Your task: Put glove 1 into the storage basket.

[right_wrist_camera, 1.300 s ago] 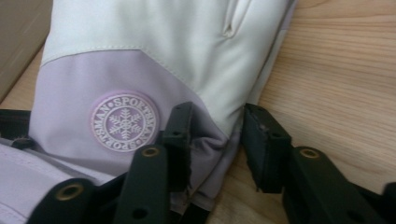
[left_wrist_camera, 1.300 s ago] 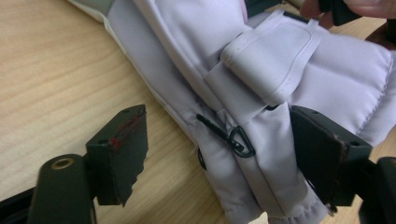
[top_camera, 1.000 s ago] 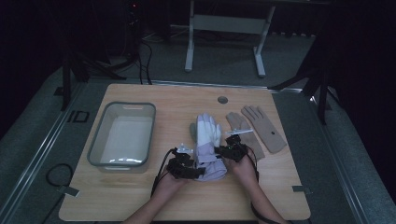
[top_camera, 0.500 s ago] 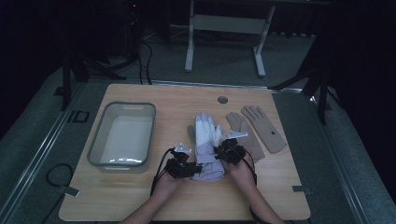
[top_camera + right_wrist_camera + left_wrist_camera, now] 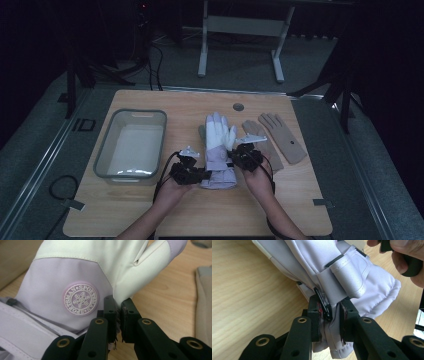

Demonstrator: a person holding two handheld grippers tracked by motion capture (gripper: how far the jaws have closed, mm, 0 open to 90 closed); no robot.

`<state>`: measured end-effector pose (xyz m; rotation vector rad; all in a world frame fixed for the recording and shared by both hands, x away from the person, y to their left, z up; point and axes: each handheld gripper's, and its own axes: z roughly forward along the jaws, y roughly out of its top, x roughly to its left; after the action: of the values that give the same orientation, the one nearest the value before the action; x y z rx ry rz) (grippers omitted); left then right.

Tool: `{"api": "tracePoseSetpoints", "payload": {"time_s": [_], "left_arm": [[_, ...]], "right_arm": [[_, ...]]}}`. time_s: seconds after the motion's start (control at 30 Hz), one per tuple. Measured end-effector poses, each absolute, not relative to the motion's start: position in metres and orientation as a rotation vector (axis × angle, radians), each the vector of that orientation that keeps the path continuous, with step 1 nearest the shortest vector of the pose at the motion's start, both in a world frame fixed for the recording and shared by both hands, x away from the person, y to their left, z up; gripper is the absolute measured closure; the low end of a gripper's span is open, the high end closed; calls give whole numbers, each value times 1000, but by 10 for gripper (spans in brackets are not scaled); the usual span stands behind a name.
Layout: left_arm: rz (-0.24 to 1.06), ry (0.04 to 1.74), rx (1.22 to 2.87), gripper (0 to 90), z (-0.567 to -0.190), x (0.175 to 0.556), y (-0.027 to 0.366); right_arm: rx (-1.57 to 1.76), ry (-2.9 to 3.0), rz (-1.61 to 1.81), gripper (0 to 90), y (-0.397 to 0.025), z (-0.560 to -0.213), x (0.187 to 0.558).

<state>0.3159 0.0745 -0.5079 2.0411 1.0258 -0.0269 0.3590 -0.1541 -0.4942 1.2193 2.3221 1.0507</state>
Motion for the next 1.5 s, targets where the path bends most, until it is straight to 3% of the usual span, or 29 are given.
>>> {"api": "tracePoseSetpoints", "payload": {"time_s": [0.27, 0.8, 1.03, 1.23, 1.5], "left_arm": [[-42, 1017, 2031, 761, -495, 317, 84], [-65, 1042, 2018, 765, -507, 318, 90], [-116, 1103, 2015, 762, -532, 318, 101], [-125, 1114, 2021, 762, -539, 319, 104], [-120, 1107, 2037, 762, -542, 320, 107]], "right_arm": [[1184, 2304, 1079, 856, -147, -476, 357], [1200, 2349, 1068, 856, -140, -489, 365], [1204, 2404, 1020, 840, -127, -511, 369], [1265, 2445, 979, 600, -123, -528, 382], [1468, 2543, 1133, 568, -136, -541, 400]]}}
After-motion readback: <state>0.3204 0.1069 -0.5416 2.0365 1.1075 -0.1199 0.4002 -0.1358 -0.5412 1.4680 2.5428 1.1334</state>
